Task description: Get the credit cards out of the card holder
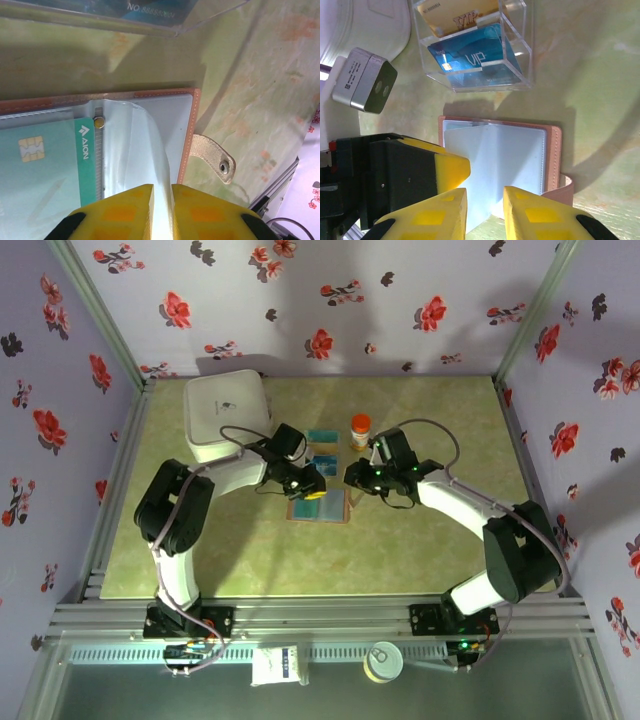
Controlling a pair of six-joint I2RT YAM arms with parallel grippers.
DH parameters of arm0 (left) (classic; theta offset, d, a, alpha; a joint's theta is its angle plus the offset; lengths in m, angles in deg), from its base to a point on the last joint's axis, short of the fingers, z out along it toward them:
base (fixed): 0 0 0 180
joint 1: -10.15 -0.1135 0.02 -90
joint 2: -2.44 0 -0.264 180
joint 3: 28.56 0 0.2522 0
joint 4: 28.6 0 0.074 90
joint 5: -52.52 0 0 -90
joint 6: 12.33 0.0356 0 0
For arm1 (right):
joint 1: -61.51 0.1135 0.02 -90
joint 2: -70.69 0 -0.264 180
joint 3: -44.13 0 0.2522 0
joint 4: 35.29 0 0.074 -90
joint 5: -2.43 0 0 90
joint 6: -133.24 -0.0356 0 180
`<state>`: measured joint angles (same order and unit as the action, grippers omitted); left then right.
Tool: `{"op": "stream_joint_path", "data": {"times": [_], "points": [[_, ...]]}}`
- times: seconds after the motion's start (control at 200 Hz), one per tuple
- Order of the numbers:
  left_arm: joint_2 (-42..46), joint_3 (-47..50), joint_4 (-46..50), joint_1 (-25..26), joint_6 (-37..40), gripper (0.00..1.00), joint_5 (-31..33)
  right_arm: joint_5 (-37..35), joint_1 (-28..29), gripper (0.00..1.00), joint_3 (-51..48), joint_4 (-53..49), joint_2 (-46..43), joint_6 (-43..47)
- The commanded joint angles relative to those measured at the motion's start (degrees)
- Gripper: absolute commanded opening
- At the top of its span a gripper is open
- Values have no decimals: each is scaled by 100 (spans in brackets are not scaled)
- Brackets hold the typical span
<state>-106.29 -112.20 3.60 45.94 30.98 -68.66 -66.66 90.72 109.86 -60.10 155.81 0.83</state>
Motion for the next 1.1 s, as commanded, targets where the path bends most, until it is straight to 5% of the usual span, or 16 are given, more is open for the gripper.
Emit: {"op": "stream_joint_path", "data": {"times": [0.0, 0.405, 1.095], "points": [[-177, -219, -14, 99, -103, 16, -123, -133, -38, 26, -114, -117, -208, 110], [-233, -624, -45, 188, -87, 25, -226, -119, -38, 27, -165, -169, -332, 86], [-528, -403, -239, 124, -48, 26, -343, -17, 23, 27, -195, -38, -226, -109]]}}
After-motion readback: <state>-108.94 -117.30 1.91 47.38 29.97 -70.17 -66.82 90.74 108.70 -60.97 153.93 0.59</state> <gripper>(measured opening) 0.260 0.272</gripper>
